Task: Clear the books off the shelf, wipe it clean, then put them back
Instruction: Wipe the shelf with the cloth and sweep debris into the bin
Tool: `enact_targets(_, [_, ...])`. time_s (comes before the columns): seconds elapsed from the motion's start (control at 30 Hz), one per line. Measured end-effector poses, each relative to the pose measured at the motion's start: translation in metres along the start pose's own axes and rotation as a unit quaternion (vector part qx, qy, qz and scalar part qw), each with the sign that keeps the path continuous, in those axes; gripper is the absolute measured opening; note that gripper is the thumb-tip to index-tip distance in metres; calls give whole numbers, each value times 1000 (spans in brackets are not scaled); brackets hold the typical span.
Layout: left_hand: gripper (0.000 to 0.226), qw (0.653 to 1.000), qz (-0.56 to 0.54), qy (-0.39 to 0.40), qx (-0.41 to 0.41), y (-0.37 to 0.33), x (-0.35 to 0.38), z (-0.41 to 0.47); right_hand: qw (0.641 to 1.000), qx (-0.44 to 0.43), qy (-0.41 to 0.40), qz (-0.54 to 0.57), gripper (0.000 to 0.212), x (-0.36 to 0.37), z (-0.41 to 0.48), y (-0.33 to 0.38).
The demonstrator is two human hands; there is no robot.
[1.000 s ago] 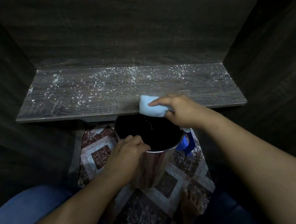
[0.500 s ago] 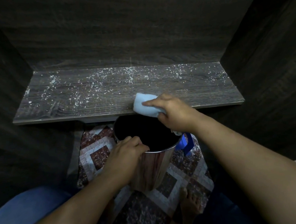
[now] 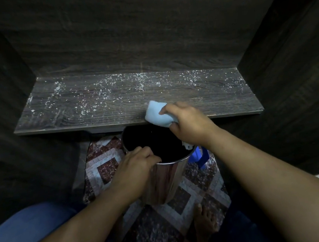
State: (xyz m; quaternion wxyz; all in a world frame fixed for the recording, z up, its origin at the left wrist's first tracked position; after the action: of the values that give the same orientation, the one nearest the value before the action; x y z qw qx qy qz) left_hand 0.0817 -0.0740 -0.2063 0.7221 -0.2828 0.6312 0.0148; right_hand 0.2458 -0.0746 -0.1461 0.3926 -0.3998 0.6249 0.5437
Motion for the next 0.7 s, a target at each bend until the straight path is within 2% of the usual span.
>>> enact_targets(0.13, [42, 1000, -3, -2, -2, 1, 1, 1, 995, -5, -96, 27, 45, -18, -2, 2])
enact_targets(0.17, [41, 1000, -1, -4, -1, 0, 1, 3, 996, -1, -88, 16, 45, -17, -1, 0])
enact_targets(0.23, [34, 1000, -1, -8, 3, -2, 1, 7, 1000, 11, -18, 3, 44, -6, 0, -5])
enact_targets(0.3, [29, 1000, 2, -7, 7, -5, 2, 12, 999, 16, 11, 32, 45, 1, -1, -10])
enact_targets(0.5, [31, 1000, 4, 19, 15, -19, 12, 35, 989, 45, -127, 64, 56, -18, -3, -32])
enact_targets(0.6, [34, 999, 4, 28, 24, -28, 20, 45, 971, 108, -209, 34, 61, -36, -12, -62])
enact_targets(0.7, [29, 999, 1, 29, 38, -32, 27, 49, 946, 204, -253, 13, 61, -52, -27, -103])
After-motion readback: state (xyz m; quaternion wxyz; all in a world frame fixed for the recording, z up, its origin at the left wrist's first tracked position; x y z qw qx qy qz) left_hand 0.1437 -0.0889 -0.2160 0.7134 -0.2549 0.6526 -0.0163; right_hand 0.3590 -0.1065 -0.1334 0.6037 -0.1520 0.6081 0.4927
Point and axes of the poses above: each hand's wrist, its own z-axis towards the middle knuckle, its own x-axis out of the palm, y = z × x, the point moved 6 cm from there along z, towards the middle knuckle, and after that the axes turned 10 degrees about y, right-handed, at the moved point
